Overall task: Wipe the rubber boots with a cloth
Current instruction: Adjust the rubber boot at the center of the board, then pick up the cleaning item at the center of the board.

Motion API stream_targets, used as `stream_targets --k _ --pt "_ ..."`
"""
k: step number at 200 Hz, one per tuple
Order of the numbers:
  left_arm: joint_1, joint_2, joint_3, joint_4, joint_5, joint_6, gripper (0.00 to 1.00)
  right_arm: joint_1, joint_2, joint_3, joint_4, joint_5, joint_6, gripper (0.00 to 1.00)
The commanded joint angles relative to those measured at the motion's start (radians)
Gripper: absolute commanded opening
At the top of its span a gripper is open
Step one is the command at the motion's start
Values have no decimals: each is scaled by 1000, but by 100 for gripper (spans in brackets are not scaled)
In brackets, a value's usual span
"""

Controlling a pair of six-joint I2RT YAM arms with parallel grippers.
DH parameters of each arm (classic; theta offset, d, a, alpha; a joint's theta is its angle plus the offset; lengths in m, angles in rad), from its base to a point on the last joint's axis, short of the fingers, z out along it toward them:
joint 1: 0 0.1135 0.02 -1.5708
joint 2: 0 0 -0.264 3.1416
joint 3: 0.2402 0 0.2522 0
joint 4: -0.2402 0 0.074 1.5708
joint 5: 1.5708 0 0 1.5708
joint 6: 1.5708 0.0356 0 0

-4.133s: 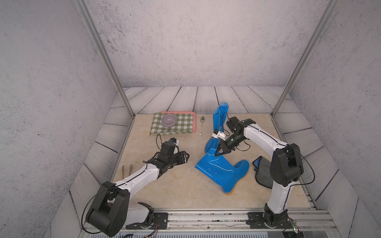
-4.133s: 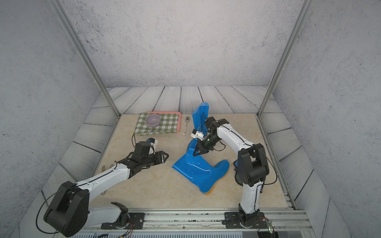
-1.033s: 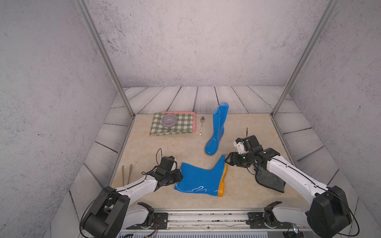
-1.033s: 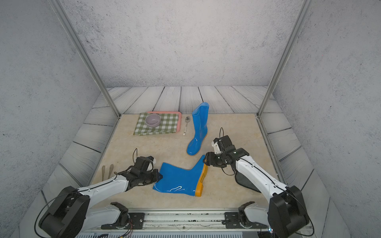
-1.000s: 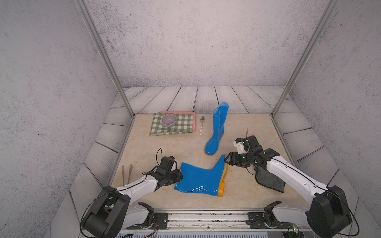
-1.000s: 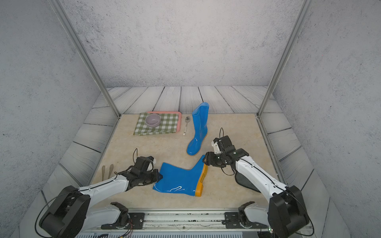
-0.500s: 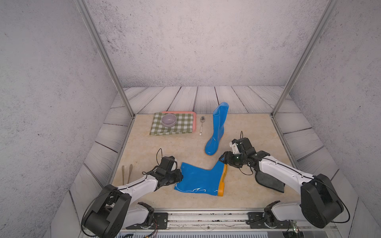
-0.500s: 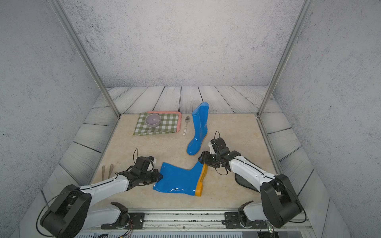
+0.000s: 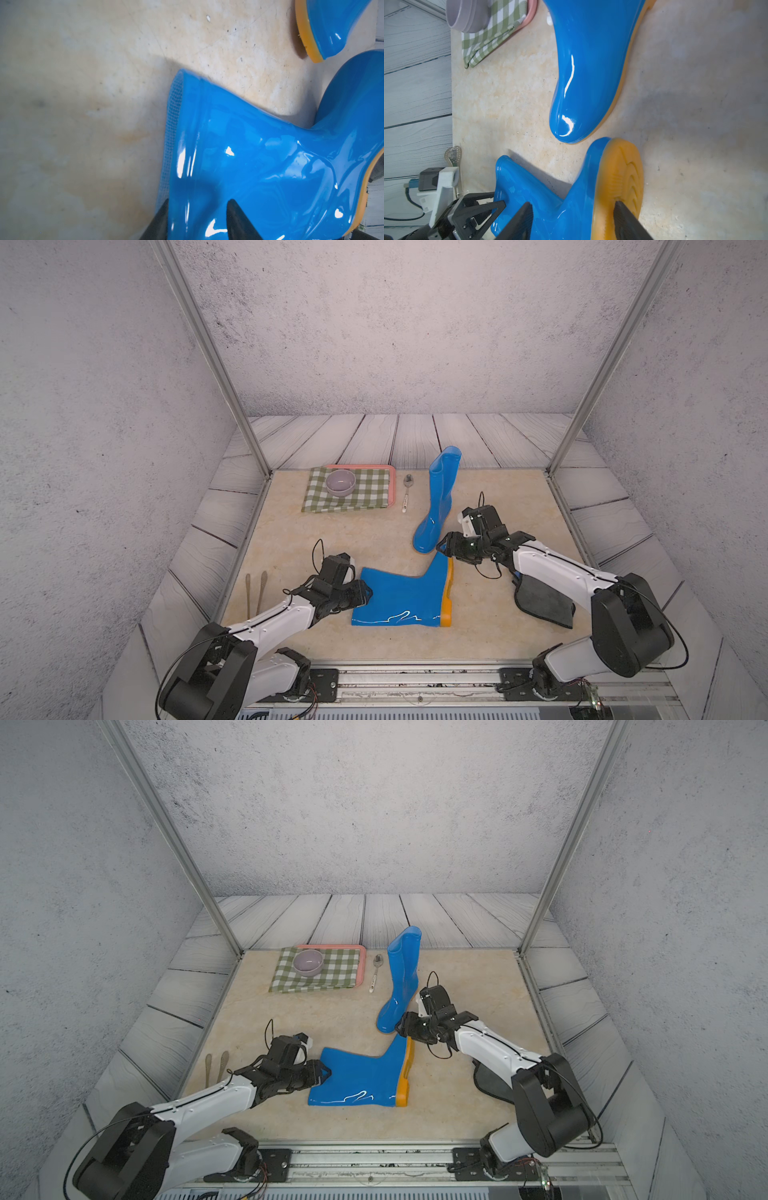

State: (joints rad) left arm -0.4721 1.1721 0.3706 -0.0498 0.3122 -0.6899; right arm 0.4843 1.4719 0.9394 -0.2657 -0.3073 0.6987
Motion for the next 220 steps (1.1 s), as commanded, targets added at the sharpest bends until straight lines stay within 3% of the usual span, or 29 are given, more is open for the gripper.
stream_targets --k 1,61,101,144,209,220 --pt "8 -31 -16 -54 -47 -9 39 4 -19 17 -44 58 -41 64" --pt "38 -160 -96 -55 -129 -54 37 -31 -268 -90 -251 238 -44 66" --pt "41 -37 -51 -19 -80 -15 37 -108 -455 -180 -399 303 14 67" --pt "64 43 -14 6 0 31 37 -161 -511 -209 -507 347 24 68" --pt "73 86 -13 34 41 37 10 -246 -526 -251 -577 369 55 68" --pt "73 88 -13 39 47 39 0 -269 -520 -262 -583 370 59 69"
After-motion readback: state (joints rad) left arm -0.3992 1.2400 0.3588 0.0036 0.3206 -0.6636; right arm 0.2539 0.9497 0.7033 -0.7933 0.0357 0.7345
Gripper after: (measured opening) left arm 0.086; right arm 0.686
